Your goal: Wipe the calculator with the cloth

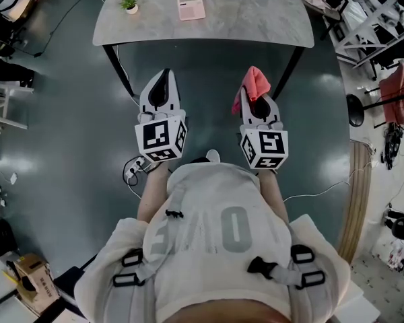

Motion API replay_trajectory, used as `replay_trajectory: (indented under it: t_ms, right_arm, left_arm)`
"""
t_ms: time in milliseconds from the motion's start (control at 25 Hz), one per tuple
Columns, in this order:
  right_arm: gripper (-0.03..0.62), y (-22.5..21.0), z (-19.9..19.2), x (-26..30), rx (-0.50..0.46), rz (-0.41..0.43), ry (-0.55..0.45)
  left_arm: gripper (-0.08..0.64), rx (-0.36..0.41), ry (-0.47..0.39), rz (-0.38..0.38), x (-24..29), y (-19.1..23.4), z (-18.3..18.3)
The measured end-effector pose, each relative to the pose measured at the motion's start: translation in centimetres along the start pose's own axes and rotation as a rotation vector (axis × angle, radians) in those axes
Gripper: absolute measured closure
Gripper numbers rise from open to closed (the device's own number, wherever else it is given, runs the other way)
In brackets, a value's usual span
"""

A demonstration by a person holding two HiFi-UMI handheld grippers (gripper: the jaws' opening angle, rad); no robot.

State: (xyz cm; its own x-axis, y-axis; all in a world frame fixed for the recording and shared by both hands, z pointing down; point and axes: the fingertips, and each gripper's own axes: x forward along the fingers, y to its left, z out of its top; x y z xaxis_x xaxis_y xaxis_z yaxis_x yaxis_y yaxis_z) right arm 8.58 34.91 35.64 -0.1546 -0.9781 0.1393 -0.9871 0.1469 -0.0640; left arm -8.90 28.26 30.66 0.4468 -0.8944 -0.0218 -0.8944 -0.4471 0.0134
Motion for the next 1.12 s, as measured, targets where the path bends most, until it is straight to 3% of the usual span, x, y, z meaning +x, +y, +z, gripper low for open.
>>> replay_trajectory:
  t_ms: [520,760,1120]
  right_arm:
    - [0.537,1.7,-3.3,3.1,0.036,0.043,0.087]
    - [0.537,-2.7,-1.6,6.7,-0.008,0.000,0.065]
    - [0.537,-5.4,2.1,18.2,-0.060,-0.010,0.055]
  left_arm:
    - [0.540,-0.048,0.050,0.057,1.3,4.1,-2.6]
    - [0.540,-0.064,0.039,0.029,7.9,3.5,-2.6]
    - [0.540,-0.072,0.041,0.004,19.8,7.5,-1.7]
